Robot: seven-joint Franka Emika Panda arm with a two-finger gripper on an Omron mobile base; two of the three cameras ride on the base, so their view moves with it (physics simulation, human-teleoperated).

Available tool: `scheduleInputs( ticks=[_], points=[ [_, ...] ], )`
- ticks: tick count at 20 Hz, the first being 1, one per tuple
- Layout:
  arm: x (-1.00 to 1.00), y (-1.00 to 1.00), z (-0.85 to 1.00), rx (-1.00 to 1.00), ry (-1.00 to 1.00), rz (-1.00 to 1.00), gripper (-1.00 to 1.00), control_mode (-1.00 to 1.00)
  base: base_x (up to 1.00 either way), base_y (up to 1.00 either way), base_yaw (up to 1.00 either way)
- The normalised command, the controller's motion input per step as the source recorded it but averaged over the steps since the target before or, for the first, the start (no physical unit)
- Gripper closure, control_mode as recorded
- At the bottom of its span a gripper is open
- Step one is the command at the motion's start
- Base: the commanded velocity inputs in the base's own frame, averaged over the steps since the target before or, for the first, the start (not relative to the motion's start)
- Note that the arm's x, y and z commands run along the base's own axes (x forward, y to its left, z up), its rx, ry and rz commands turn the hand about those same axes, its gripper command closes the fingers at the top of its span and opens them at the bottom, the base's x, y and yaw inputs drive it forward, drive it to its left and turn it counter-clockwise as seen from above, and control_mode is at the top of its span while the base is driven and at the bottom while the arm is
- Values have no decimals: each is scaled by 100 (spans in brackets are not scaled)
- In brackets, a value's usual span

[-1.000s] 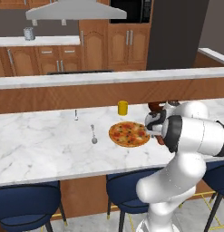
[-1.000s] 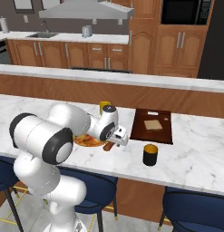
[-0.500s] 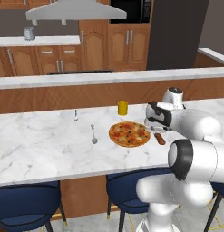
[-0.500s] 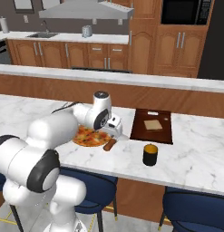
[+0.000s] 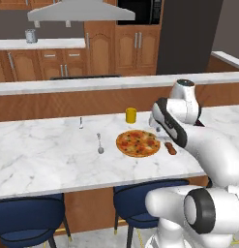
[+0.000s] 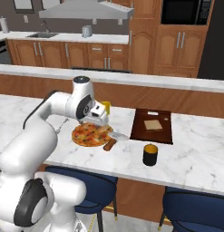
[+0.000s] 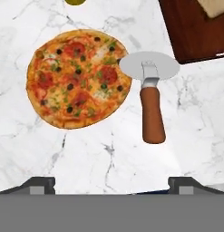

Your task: Take the pizza cutter from the drawer on the left and place it on the dining counter for cutting.

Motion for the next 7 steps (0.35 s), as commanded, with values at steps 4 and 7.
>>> scheduleInputs(
  ticks=[4, 7],
  points=[
    [-53, 13, 82, 0, 0, 6, -100, -100, 0, 0, 0],
    [-76, 12, 76, 0, 0, 4, -100, -100, 0, 0, 0]
  ],
)
